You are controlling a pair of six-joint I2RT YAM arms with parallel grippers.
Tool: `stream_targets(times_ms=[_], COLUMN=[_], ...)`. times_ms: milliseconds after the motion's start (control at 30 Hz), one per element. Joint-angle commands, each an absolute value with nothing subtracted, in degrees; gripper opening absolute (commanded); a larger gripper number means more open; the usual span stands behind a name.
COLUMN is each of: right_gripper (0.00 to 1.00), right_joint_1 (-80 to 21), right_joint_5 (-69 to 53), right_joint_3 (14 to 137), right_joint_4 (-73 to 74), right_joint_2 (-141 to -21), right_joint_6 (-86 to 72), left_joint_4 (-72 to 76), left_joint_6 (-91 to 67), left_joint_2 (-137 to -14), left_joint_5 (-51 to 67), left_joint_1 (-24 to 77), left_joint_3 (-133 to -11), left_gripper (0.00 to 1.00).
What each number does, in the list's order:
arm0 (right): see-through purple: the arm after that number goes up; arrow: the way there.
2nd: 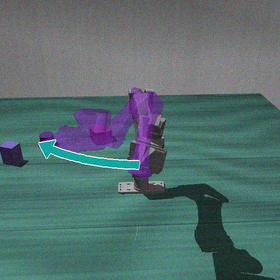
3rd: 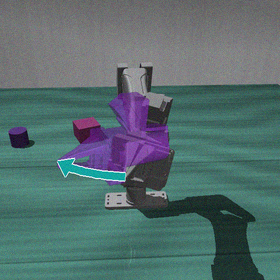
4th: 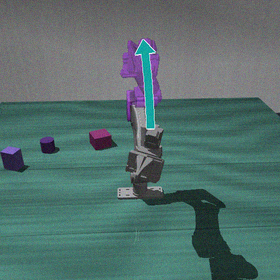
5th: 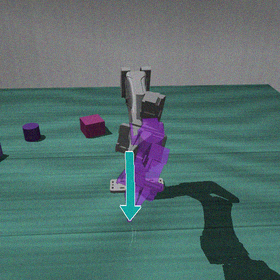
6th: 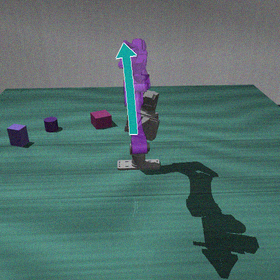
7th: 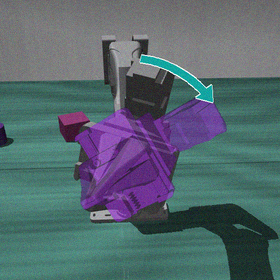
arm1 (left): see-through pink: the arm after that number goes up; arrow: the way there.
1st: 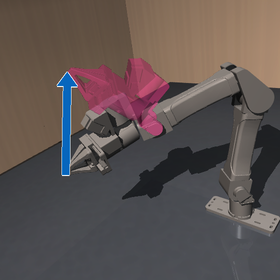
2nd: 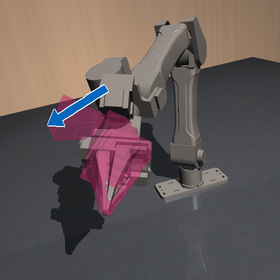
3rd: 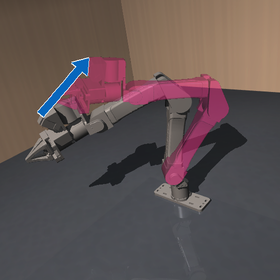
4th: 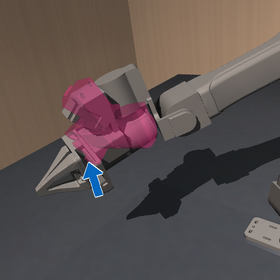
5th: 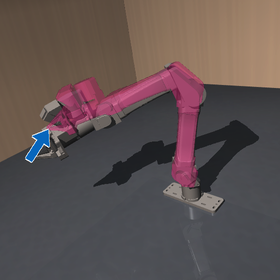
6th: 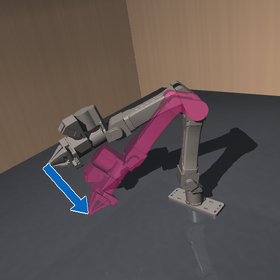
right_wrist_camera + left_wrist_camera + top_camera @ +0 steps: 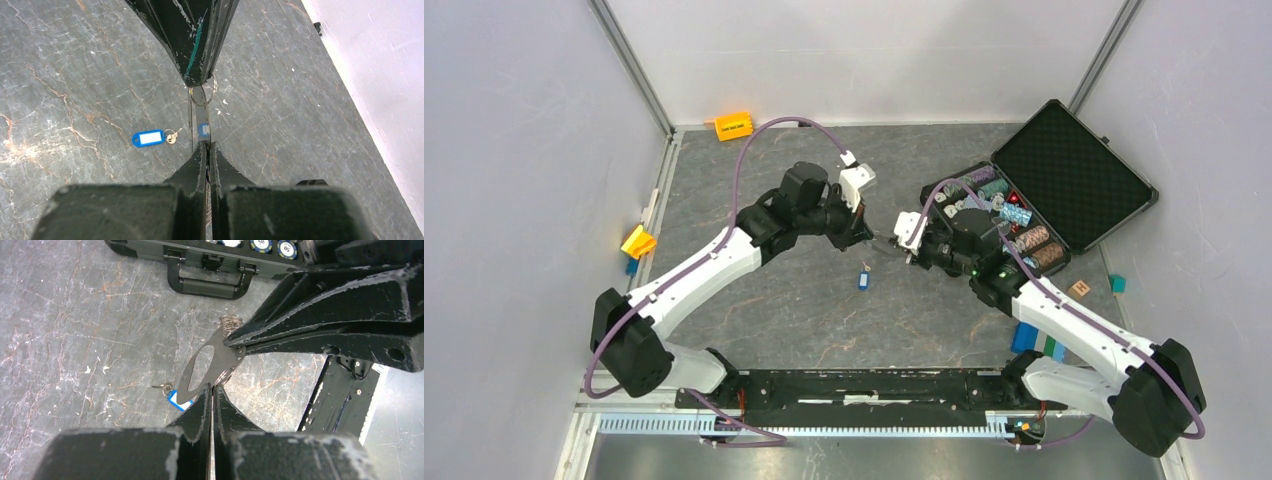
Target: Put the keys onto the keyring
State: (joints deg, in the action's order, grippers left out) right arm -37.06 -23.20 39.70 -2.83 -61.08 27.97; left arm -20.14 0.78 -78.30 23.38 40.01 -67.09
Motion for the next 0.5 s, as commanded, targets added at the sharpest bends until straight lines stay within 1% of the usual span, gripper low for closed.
stream_targets(times_ms=[0, 300, 467], right_gripper=[0.0, 0.0, 0.0], right_joint_1=[-38.6, -39.8, -40.2], right_joint_5=[-23.3, -14.0, -11.0], right_joint_3=[43.2, 43.0, 43.2], right_joint_4=[-5.6, -7.0, -7.3], right_joint_2=[-60.9, -62.7, -63.3], right_joint_6=[27.6, 25.2, 24.7], left_joint_4=[-21.5, -25.1, -28.0], left_joint_6=[-2.6, -8.7, -12.6], left_joint_2=[-80.7, -84.1, -86.5], left_joint_5=[18.2, 17.6, 17.4], left_joint_1=[40.0, 40.1, 40.1], left_joint_3=[-70.8, -75.9, -79.0], left_gripper=[0.02, 0.02, 0.02])
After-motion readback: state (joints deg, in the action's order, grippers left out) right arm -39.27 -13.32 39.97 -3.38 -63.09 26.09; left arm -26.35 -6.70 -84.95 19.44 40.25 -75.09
